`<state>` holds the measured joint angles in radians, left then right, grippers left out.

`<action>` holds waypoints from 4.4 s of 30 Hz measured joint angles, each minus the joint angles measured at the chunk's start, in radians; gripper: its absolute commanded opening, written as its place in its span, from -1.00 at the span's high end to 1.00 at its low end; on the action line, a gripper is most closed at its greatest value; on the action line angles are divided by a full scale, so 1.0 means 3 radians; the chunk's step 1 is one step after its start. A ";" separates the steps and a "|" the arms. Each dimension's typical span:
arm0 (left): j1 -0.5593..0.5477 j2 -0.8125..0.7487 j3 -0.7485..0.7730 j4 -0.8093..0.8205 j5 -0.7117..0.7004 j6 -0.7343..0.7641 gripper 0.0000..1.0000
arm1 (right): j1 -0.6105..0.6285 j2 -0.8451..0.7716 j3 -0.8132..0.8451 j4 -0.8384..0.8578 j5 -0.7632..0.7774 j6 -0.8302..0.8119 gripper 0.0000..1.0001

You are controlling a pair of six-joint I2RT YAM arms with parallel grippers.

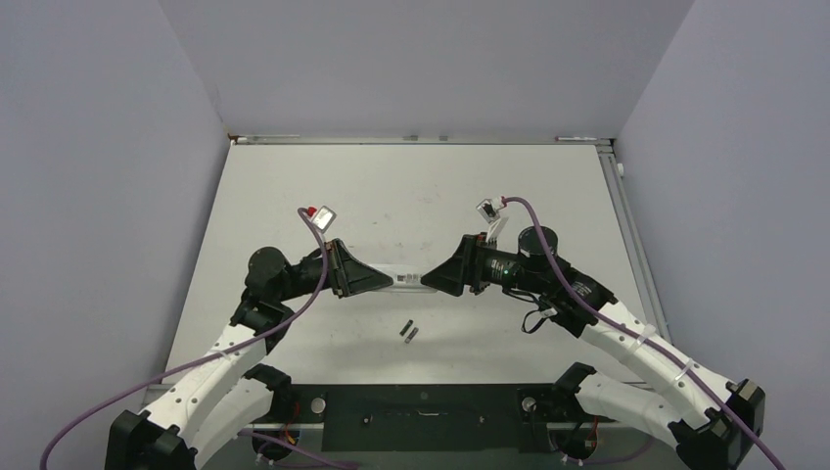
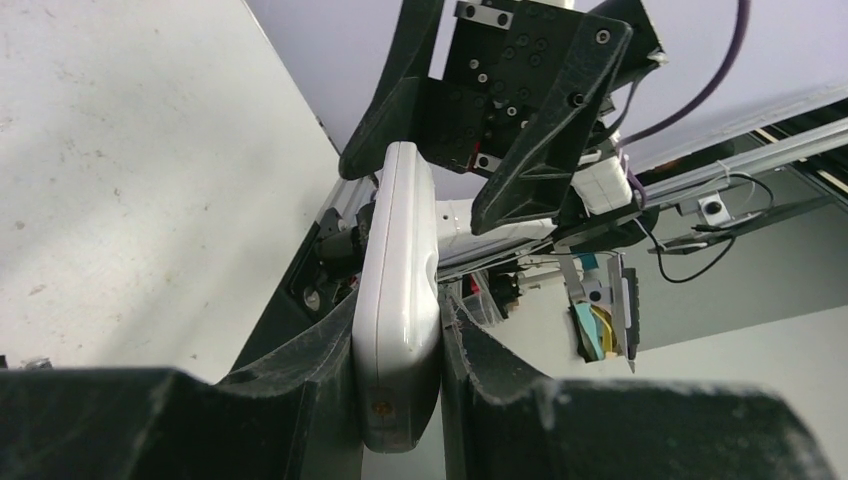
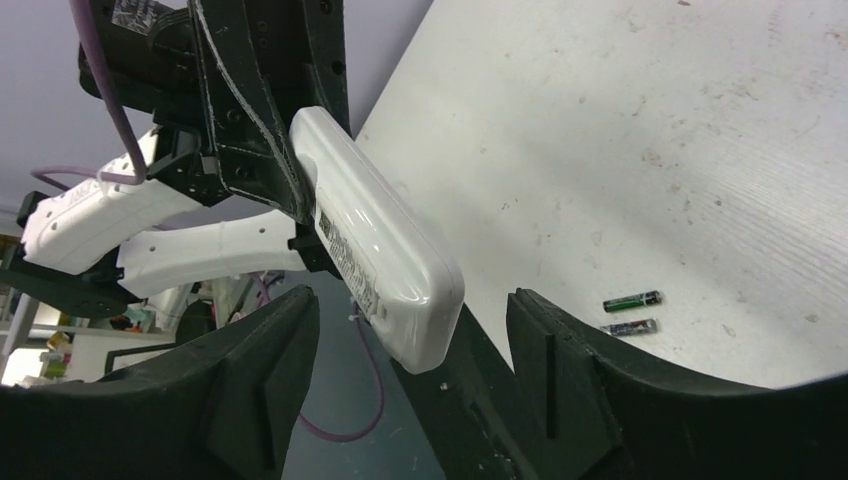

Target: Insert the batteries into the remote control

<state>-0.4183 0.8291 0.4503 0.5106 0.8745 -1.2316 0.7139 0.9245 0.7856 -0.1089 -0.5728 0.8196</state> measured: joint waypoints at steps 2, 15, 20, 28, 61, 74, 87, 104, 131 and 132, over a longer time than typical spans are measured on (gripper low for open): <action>0.0000 -0.0015 0.0024 -0.0174 -0.0034 0.0102 1.00 | 0.0000 -0.0004 0.0058 -0.0140 0.0072 -0.0080 -0.36; -0.0005 -0.0093 0.0126 -0.1128 -0.0351 0.0598 1.00 | 0.0000 -0.0078 0.0251 -0.0696 0.0318 -0.0337 -0.36; -0.0042 -0.0089 0.0126 -0.1307 -0.0476 0.0635 1.00 | 0.0000 -0.0078 0.0247 -0.0656 0.0289 -0.0273 -0.35; -0.0048 -0.0034 0.0126 -0.1457 -0.0627 0.0629 1.00 | 0.0005 0.0008 0.0150 -0.0374 0.0203 -0.0080 -0.34; -0.0057 0.0154 0.0125 -0.1888 -0.0736 0.0624 1.00 | 0.0332 0.0668 0.0028 -0.0037 0.0395 0.0277 -0.34; -0.0088 0.0155 0.0128 -0.1896 -0.0734 0.0623 1.00 | 0.0357 0.0771 0.0028 -0.0042 0.0473 0.0289 -0.36; -0.0094 0.0155 0.0128 -0.1893 -0.0734 0.0607 1.00 | 0.0416 0.0785 0.0023 -0.0042 0.0528 0.0312 -0.36; -0.0109 0.0155 0.0128 -0.1909 -0.0750 0.0580 1.00 | 0.0484 0.0800 0.0020 -0.0114 0.0694 0.0310 -0.36; -0.0146 0.0168 0.0075 -0.1878 -0.0832 0.0450 1.00 | 0.0568 0.0870 -0.0086 0.0097 0.0848 0.0413 -0.37; -0.0146 0.0168 0.0067 -0.1878 -0.0833 0.0449 1.00 | 0.0567 0.0870 -0.0108 0.0130 0.0842 0.0431 -0.37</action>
<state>-0.4622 0.8795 0.4706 -0.0528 0.6247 -1.0969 0.8841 1.1854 0.7532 -0.0700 -0.3202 0.9489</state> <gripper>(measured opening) 0.229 0.684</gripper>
